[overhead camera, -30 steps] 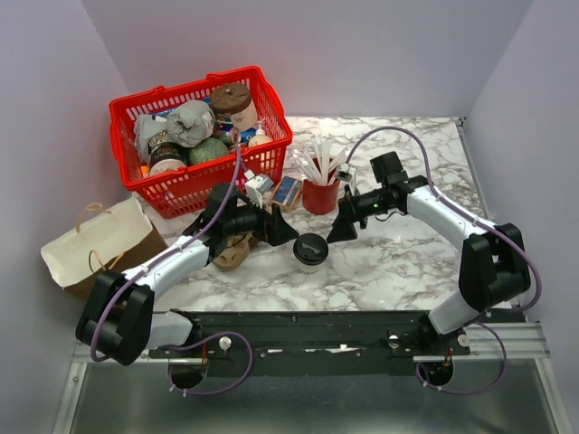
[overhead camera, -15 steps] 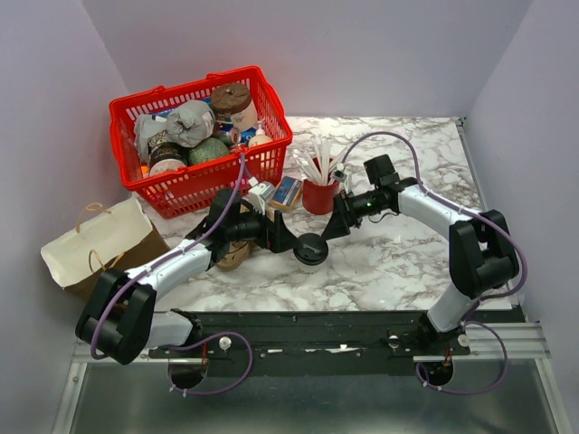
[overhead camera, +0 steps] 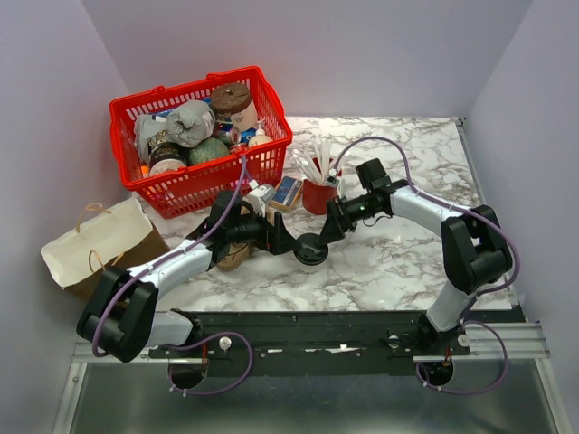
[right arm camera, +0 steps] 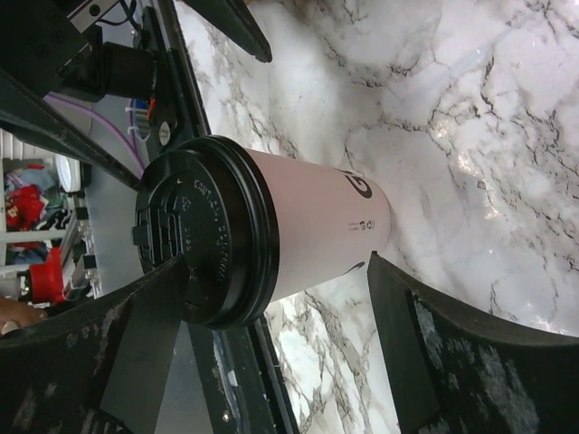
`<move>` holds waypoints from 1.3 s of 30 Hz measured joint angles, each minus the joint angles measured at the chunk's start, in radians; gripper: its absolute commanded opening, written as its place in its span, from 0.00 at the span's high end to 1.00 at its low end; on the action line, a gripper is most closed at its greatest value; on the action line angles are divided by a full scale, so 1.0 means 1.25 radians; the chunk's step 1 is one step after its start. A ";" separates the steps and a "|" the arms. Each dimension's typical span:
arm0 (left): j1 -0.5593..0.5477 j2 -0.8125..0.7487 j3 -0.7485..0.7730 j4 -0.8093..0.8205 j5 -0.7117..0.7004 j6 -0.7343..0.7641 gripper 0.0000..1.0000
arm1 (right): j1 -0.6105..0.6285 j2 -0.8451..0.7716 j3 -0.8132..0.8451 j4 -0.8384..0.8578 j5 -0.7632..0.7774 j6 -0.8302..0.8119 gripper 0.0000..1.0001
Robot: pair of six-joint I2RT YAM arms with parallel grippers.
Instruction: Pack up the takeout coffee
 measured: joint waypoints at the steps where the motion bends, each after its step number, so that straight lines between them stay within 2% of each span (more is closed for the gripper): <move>1: 0.000 0.000 -0.001 -0.004 0.000 0.000 0.02 | 0.001 0.003 0.000 0.000 0.001 0.000 0.12; 20: 0.007 0.005 -0.005 -0.012 -0.018 -0.020 0.05 | 0.016 0.034 0.017 0.001 0.004 0.009 0.15; 31: 0.031 0.094 0.002 0.065 0.024 -0.097 0.08 | 0.016 0.049 0.018 0.006 -0.009 0.008 0.18; 39: 0.055 0.173 0.027 0.104 0.069 -0.145 0.12 | 0.016 0.082 0.019 0.059 -0.078 0.006 0.19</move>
